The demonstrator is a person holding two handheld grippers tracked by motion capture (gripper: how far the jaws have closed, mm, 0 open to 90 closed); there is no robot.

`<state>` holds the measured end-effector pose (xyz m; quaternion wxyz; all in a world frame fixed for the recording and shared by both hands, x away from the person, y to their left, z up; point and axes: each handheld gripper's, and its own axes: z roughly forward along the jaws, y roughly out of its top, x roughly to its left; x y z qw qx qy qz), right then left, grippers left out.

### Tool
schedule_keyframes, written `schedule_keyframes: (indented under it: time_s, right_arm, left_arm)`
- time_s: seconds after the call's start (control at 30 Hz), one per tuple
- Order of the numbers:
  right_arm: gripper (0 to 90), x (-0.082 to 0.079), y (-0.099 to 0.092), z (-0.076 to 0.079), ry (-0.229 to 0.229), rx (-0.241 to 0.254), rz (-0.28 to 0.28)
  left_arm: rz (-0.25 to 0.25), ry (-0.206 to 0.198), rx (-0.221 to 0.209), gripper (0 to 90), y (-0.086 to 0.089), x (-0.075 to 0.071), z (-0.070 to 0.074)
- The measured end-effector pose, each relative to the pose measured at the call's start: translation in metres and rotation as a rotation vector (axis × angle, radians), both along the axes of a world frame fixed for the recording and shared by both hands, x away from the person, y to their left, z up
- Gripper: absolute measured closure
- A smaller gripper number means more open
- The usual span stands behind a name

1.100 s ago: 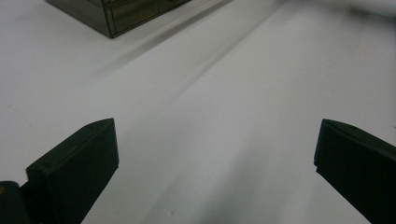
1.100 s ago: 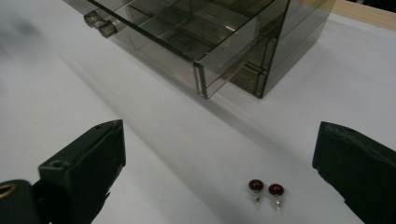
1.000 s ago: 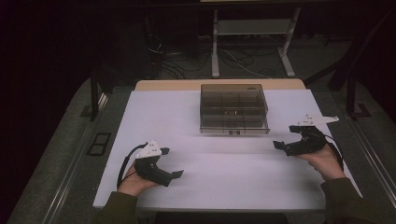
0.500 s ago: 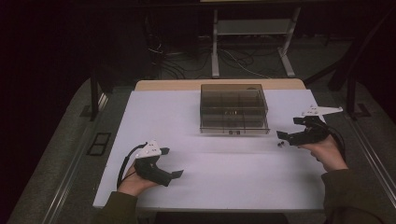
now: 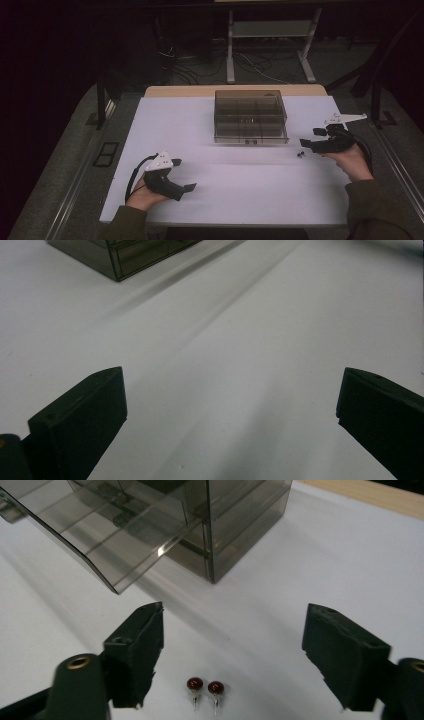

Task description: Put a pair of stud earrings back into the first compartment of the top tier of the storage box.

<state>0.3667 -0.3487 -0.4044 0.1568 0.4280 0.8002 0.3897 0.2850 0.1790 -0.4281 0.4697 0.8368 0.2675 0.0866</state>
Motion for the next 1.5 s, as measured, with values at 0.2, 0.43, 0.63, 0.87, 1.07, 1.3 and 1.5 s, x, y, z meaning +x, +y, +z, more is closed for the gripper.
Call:
schedule_keyframes:
  time_s: [0.2, 0.43, 0.63, 0.87, 1.07, 1.3, 1.5]
  right_arm:
    - [43.2, 0.0, 0.0, -0.006, 0.024, -0.032, 0.019]
    - [60.6, 0.002, 0.0, -0.012, 0.073, -0.039, 0.048]
    - [66.4, 0.003, 0.0, -0.018, 0.102, -0.065, 0.061]
    - [69.3, 0.004, 0.003, -0.025, 0.127, -0.09, 0.074]
    - [72.3, 0.005, 0.006, -0.03, 0.144, -0.116, 0.077]
    - [74.2, 0.006, 0.005, -0.035, 0.161, -0.118, 0.082]
    - [77.3, 0.007, 0.005, -0.038, 0.171, -0.131, 0.088]
  left_arm:
    - [0.006, 0.007, -0.006, 0.0, 0.001, 0.001, -0.001]
    - [0.005, 0.009, -0.007, 0.0, 0.001, 0.001, -0.001]
    - [0.007, 0.009, -0.008, 0.0, 0.002, 0.001, -0.002]
    - [0.006, 0.013, -0.005, 0.0, 0.001, 0.0, -0.003]
    - [0.005, 0.014, -0.005, 0.0, 0.001, 0.0, -0.003]
    - [0.004, 0.018, -0.001, 0.0, 0.001, 0.0, -0.004]
    - [0.004, 0.019, 0.0, 0.0, 0.001, 0.0, -0.004]
